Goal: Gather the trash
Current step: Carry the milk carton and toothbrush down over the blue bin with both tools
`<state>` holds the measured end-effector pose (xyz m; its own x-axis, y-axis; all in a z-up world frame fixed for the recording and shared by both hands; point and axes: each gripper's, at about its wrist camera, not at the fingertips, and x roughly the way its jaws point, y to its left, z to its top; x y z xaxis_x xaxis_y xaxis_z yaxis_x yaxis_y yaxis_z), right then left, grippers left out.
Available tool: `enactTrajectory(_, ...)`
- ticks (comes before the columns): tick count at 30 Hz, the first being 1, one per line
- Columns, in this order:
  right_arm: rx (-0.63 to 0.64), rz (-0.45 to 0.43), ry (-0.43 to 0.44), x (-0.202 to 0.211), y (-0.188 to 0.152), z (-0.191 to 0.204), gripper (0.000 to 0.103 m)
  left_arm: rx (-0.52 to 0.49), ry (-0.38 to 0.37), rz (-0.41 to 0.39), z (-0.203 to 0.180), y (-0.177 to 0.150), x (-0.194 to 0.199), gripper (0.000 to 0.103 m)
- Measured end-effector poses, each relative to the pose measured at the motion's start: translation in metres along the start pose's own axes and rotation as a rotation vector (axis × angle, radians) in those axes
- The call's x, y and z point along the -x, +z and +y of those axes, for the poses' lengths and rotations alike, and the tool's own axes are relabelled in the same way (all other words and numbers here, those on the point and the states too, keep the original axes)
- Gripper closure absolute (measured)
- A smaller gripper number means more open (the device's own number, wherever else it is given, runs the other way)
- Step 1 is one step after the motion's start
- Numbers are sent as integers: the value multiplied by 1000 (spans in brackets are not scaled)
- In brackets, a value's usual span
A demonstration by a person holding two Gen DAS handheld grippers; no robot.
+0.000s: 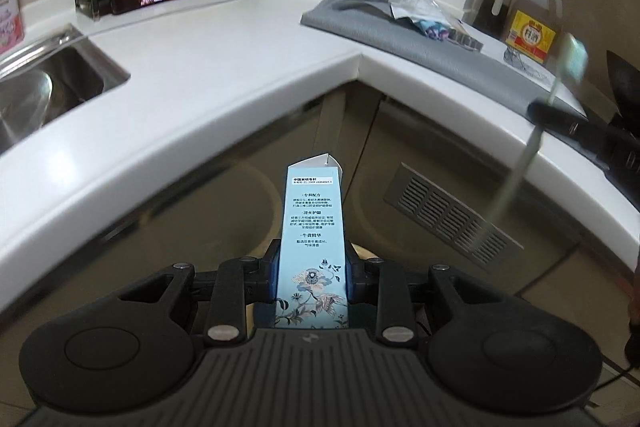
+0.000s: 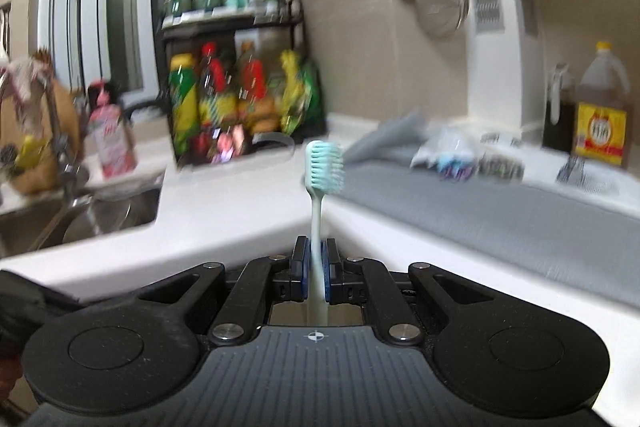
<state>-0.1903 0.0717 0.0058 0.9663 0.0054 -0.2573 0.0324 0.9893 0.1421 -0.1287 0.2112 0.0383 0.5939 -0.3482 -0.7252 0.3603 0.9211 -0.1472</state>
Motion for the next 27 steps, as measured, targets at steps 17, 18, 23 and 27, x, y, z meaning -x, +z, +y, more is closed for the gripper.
enactTrajectory(17,13,148,-11,8,-43,34,96,-21,-35,-25,-8,-22,5,71)
enactTrajectory(18,12,151,-8,7,-43,34,96,-22,-35,-26,-8,-22,5,71)
enactTrajectory(23,14,159,-4,4,-44,36,96,-30,-36,-30,-8,-21,4,71)
enactTrajectory(27,12,166,-2,1,-44,35,96,-27,-33,-30,-8,-20,2,71)
